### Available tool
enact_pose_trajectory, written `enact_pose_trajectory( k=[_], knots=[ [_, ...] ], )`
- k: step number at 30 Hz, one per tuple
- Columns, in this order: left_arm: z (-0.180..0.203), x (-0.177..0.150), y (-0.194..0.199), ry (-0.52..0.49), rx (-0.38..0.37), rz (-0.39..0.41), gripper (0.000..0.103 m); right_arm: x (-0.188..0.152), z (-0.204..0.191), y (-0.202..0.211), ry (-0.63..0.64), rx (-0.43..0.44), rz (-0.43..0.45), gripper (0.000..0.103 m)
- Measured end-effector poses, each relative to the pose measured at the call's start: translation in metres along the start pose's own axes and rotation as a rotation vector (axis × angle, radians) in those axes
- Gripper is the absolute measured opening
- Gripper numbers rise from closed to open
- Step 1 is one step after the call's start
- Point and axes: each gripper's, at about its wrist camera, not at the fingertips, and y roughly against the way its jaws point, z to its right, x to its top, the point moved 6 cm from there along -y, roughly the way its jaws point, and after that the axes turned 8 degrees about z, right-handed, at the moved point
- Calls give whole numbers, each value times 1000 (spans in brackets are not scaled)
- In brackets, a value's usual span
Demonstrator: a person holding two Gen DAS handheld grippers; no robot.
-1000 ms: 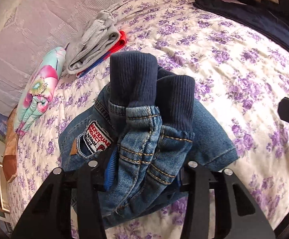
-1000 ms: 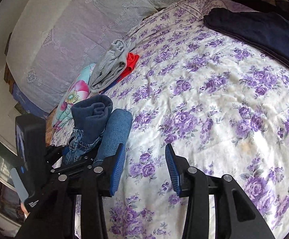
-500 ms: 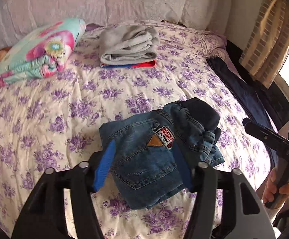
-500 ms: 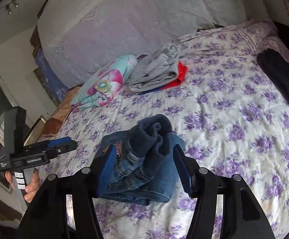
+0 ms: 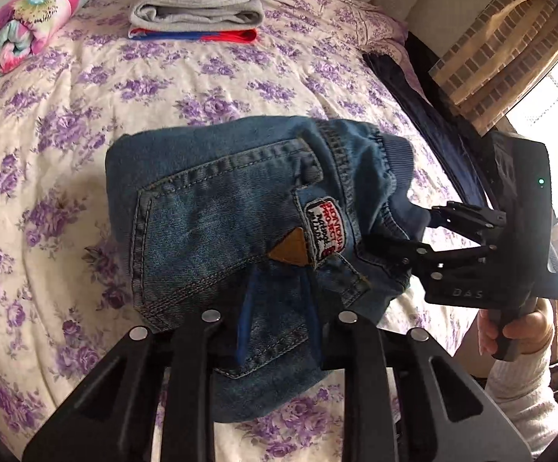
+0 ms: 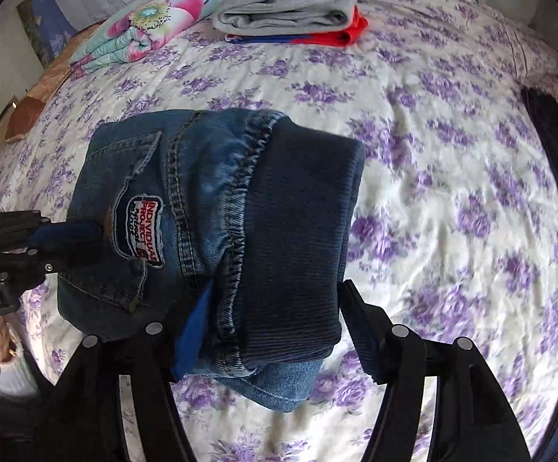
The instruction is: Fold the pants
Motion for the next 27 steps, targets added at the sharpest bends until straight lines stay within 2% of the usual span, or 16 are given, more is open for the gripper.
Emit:
enact_pose_trajectory(
  k=[3, 5, 7, 9, 11, 13, 15, 17, 19, 22, 27],
  knots=[
    [4, -2, -17, -62, 109, 42, 20, 0, 16, -16, -97, 51, -11, 92],
    [9, -2, -17, -111, 152, 49, 20, 1, 20, -19, -146, 101, -30, 95],
    [7, -1, -9, -108, 116, 46, 20, 4, 13, -9, -96, 63, -19, 94],
    [1, -1, 10, -64, 48, 55, 20, 14, -1, 14, 11, -27, 7, 93],
    [-6, -2, 39, -41, 38, 122, 20, 37, -14, 42, 86, -84, 57, 91],
    [-11, -5, 66, -28, 34, 173, 20, 62, -37, 71, 143, -58, 125, 92],
    [-13, -9, 75, -1, -15, 163, 20, 85, -68, 81, 244, -13, 142, 92],
    [-8, -14, 72, 4, -45, 140, 20, 102, -103, 64, 357, 42, 81, 92],
    [-3, -18, 58, -12, -23, 115, 20, 115, -129, 29, 412, 57, -19, 91],
    [0, -28, 38, -19, -6, 73, 19, 125, -150, -22, 519, -86, -114, 91],
    [-7, -36, 25, -21, 12, 54, 15, 117, -160, -92, 593, -187, -271, 93]
  ],
)
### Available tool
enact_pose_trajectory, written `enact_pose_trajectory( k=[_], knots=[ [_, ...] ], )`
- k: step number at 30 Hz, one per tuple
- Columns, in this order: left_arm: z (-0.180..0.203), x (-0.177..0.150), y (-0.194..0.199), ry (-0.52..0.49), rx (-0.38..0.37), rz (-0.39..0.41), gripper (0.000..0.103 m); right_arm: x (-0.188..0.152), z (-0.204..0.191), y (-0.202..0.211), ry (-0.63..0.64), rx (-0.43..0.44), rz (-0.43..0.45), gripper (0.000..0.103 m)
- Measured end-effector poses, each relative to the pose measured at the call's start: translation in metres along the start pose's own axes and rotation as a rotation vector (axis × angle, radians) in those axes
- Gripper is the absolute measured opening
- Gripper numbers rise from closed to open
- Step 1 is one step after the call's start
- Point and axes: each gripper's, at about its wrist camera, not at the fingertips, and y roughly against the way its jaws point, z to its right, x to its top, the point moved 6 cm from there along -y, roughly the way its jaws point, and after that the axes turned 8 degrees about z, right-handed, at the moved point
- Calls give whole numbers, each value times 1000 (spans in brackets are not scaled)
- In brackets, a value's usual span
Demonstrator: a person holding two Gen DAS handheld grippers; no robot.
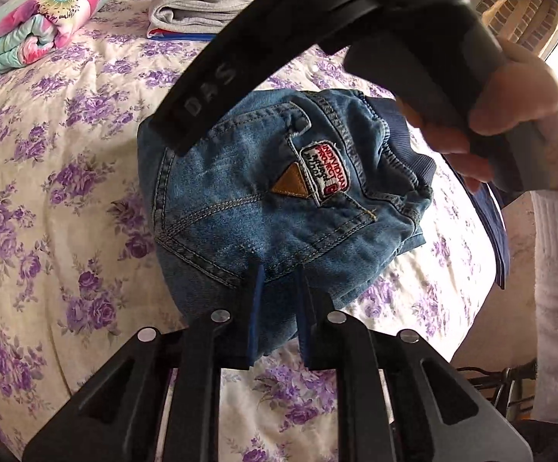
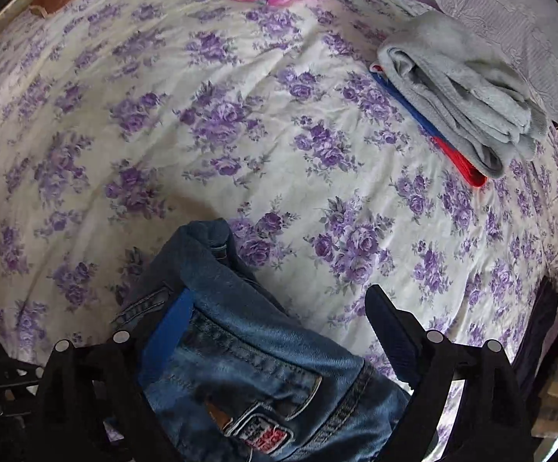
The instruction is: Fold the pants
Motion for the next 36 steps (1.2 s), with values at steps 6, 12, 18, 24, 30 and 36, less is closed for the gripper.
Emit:
enact_pose_trajectory(
  k=[6, 12, 18, 24, 30, 36],
  knots=[
    [-5, -2, -2, 1, 12, 23, 14, 3, -1, -2, -15, -6, 0, 99],
    [-35, 11, 42, 88, 21, 139, 63, -35, 45, 88, -149, -15, 216, 99],
    [-82, 11, 29, 272, 4, 58, 80, -135, 94, 100, -436, 89, 249, 99],
    [-75, 8, -11, 334, -83, -43, 80, -199, 110, 95, -634, 202, 243, 99],
    [-65, 25, -50, 350, -112, -75, 82, -211, 111, 94, -690, 296, 264, 99],
    [-53, 32, -51, 290, -40, -58, 80, -193, 105, 54, -728, 375, 202, 99]
  ],
)
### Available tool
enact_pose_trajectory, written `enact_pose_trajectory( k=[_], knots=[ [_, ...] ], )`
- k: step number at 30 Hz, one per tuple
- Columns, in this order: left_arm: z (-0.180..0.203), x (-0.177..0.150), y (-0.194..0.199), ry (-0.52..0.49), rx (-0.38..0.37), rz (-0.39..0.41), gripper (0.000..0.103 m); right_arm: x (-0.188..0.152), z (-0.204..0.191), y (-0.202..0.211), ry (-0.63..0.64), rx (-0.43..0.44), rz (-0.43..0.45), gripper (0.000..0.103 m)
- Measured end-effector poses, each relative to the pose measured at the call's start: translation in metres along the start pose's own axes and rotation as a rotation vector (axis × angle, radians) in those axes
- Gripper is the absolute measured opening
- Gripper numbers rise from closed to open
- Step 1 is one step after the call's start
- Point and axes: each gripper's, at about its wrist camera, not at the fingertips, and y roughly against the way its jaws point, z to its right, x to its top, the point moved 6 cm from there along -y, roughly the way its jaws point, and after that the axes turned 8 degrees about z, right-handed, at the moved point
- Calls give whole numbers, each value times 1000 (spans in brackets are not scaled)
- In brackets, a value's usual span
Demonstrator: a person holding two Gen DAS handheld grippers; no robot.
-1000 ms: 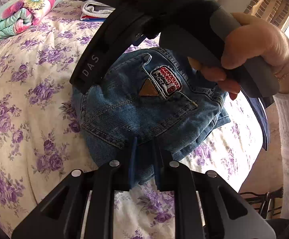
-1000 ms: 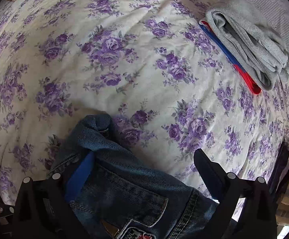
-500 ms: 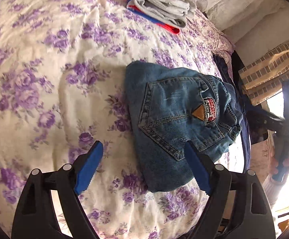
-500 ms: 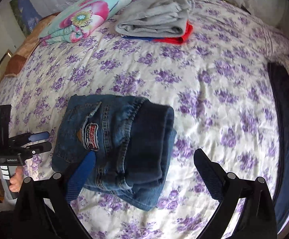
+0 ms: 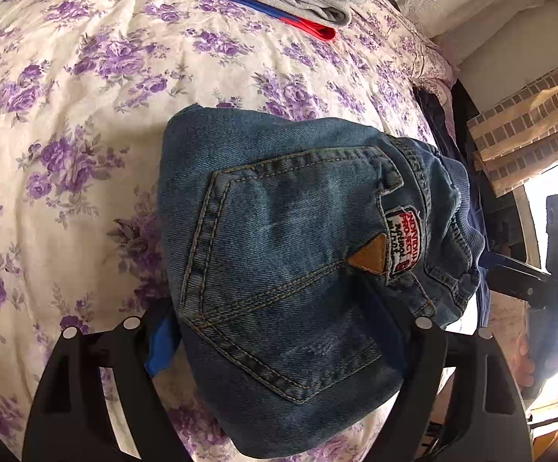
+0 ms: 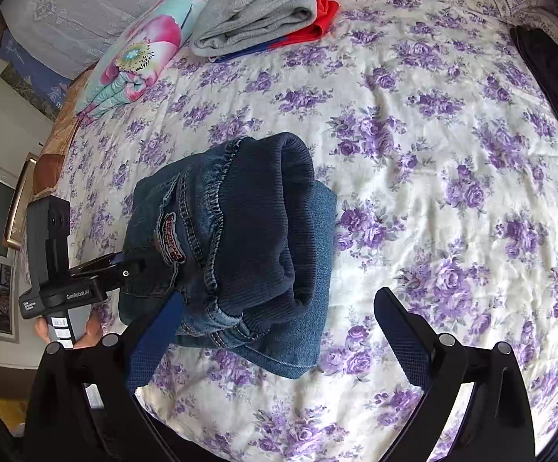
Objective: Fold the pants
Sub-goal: 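Grasp the folded jeans bundle with the right tool and lift it, then carry the jeans with the right tool onto the folded grey garment and release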
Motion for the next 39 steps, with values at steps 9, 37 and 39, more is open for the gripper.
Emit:
enact_pose_trajectory(
  k=[9, 37, 39],
  knots=[
    [-3, 1, -6, -17, 10, -5, 80, -8, 20, -67, -170, 156, -131, 100],
    [33, 71, 63, -97, 59, 42, 49, 59, -81, 1, 115, 103, 115, 69],
    [45, 134, 64, -147, 95, 82, 49, 125, -82, 11, 94, 91, 162, 69]
  ],
)
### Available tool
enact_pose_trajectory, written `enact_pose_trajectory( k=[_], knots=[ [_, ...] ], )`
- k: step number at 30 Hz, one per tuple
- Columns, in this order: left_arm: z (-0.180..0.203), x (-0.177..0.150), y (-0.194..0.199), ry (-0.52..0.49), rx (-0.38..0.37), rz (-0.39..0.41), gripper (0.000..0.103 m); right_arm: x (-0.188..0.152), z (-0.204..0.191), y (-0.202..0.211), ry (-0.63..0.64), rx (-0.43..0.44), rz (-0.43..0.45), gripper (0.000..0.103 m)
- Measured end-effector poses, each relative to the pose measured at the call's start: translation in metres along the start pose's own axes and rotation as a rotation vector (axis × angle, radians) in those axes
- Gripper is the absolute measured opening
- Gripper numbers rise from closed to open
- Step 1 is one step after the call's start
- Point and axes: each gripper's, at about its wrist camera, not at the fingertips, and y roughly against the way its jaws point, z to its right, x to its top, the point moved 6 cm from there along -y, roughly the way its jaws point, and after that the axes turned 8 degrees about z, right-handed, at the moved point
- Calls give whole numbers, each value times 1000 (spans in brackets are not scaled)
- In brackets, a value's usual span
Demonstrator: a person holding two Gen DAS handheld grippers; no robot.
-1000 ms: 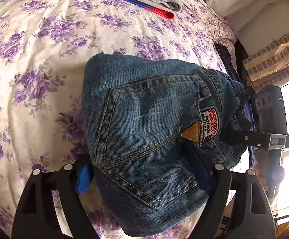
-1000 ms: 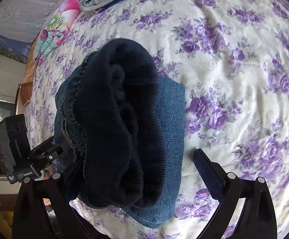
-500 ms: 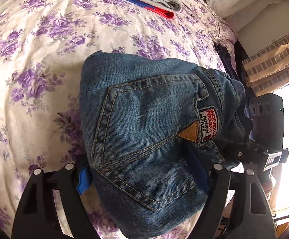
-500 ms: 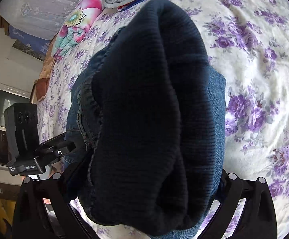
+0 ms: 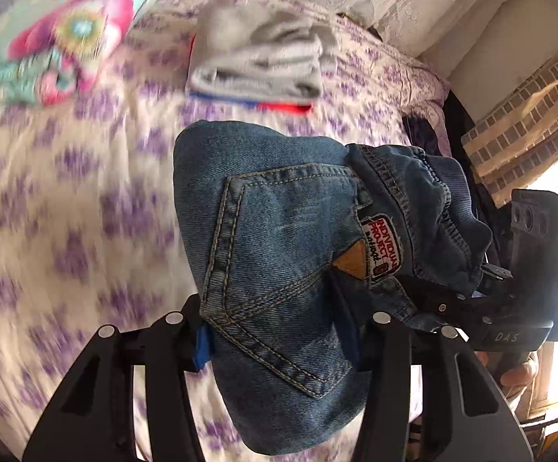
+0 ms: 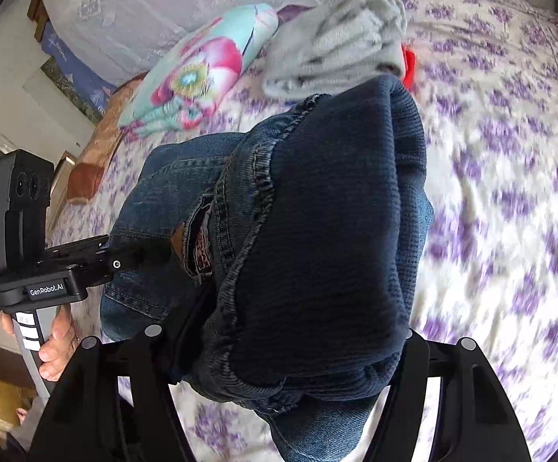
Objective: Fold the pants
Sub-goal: 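Carry the jeans with the right tool onto the folded grey garment and release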
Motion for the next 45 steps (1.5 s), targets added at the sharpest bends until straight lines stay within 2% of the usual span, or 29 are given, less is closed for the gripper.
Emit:
enact_pose_trajectory(
  k=[4, 7, 10, 12, 16, 18, 20, 22, 23, 24, 29, 31, 33, 36, 37, 39, 40, 42, 43, 44, 45],
  knots=[
    [8, 144, -13, -75, 83, 93, 51, 134, 12, -16, -25, -47, 97, 69],
    [1, 228, -36, -49, 114, 125, 52, 213, 27, -39, -41, -86, 131, 69],
    [-13, 280, -69, -16, 154, 123, 52, 258, 44, -77, -62, -104, 115, 69],
    [-23, 295, -91, -13, 172, 117, 52, 270, 57, -103, -70, -105, 92, 69],
    [-59, 288, -152, 48, 126, 40, 52, 255, 89, -158, -76, -120, 15, 71],
    [-73, 274, -182, 47, 112, 3, 53, 247, 98, -177, -43, -161, 9, 83],
    [-78, 273, -189, 20, 122, 57, 60, 249, 97, -178, -21, -143, 46, 87],
    [-82, 276, -187, 25, 99, 68, 63, 252, 95, -176, -26, -142, 21, 88],
    [-84, 276, -184, 36, 114, 61, 73, 254, 94, -175, -31, -138, -1, 88],
    [-87, 277, -181, 39, 138, 60, 78, 255, 91, -171, -27, -141, -14, 88],
    [-83, 281, -160, -47, 252, 114, 80, 262, 85, -144, 36, -196, -17, 89],
    [-80, 281, -154, -63, 291, 126, 80, 265, 86, -130, 61, -247, 9, 92],
    [-77, 279, -146, -82, 350, 146, 80, 268, 84, -114, 109, -339, 40, 93],
    [-65, 278, -119, -124, 435, 235, 80, 267, 67, -91, 235, -475, 130, 93],
    [-56, 276, -108, -141, 427, 271, 80, 267, 57, -84, 286, -506, 179, 93],
    [-38, 269, -93, -184, 405, 316, 80, 262, 41, -71, 345, -502, 253, 91],
    [-29, 264, -88, -201, 382, 329, 78, 258, 35, -67, 351, -478, 280, 90],
    [-20, 253, -93, -221, 340, 306, 62, 250, 27, -68, 347, -417, 289, 70],
    [-20, 248, -101, -224, 334, 274, 42, 246, 27, -73, 342, -397, 281, 64],
    [-23, 243, -111, -216, 334, 238, 15, 242, 30, -80, 343, -400, 268, 51],
    [-28, 239, -123, -207, 334, 200, 4, 237, 36, -93, 345, -415, 240, 44]
  ],
)
